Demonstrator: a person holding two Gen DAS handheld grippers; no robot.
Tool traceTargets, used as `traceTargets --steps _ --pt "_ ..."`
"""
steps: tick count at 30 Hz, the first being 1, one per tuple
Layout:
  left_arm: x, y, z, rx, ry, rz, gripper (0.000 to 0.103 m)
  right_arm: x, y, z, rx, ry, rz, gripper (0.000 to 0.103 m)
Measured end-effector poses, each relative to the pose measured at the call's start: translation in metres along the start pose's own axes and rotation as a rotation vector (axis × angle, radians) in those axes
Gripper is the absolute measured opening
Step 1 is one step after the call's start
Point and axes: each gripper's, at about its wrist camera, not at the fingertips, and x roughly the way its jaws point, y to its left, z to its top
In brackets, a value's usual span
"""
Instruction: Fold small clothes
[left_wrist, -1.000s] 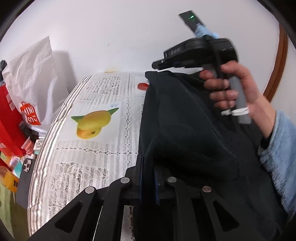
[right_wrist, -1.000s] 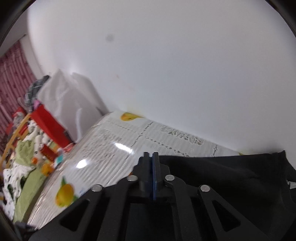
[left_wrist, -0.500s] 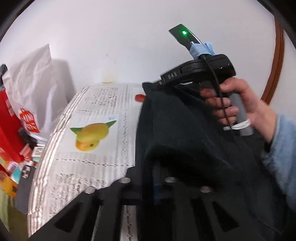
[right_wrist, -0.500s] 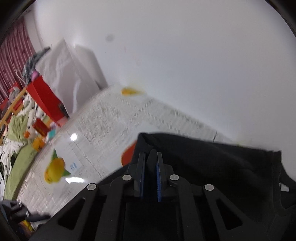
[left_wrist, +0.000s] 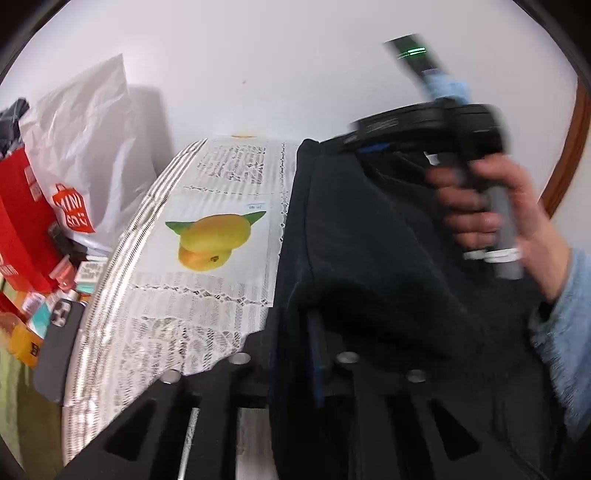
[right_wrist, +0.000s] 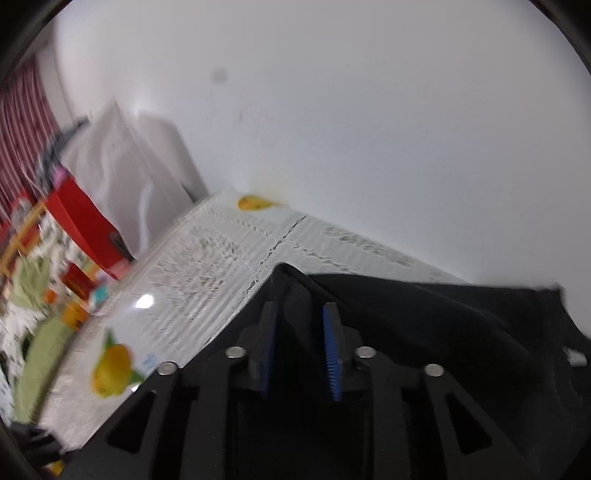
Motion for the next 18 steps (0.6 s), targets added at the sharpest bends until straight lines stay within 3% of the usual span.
traceTargets --steps 2,4,6,8,10,12,15,18 --pt "-0.01 -0.001 0.0 0.022 -0.016 -0.008 0.037 -0.036 -0.018 -0.014 0.02 -0.027 -0.05 0.036" --pt "-0.02 0.003 0.002 0.007 -0.039 -0.015 0.038 -0.08 -0.042 -0.038 0.039 -0.038 -0.135 0.038" --pt "-0.027 0.009 0.006 -0.018 -0.046 -0.069 0.043 -0.124 -0.071 -0.071 0.075 -0.035 -0.23 0.041" --pt "-0.026 0.013 0.011 -0.05 -0.068 -0.077 0.048 -0.155 -0.096 -0.101 0.117 -0.03 -0.291 0.051" --pt "-0.012 0.012 0.018 -0.062 -0.031 -0.083 0.048 -0.192 -0.128 -0.144 0.172 -0.022 -0.412 0.063" --pt "0.005 0.01 0.019 -0.086 0.025 -0.103 0.048 -0.213 -0.15 -0.173 0.217 0.0 -0.476 0.064" --pt "0.022 0.006 0.011 -0.092 0.078 -0.069 0.047 -0.238 -0.182 -0.218 0.326 0.036 -0.52 0.064" --pt "0.023 -0.005 0.006 -0.028 0.075 0.003 0.048 -0.244 -0.208 -0.252 0.394 0.08 -0.54 0.065"
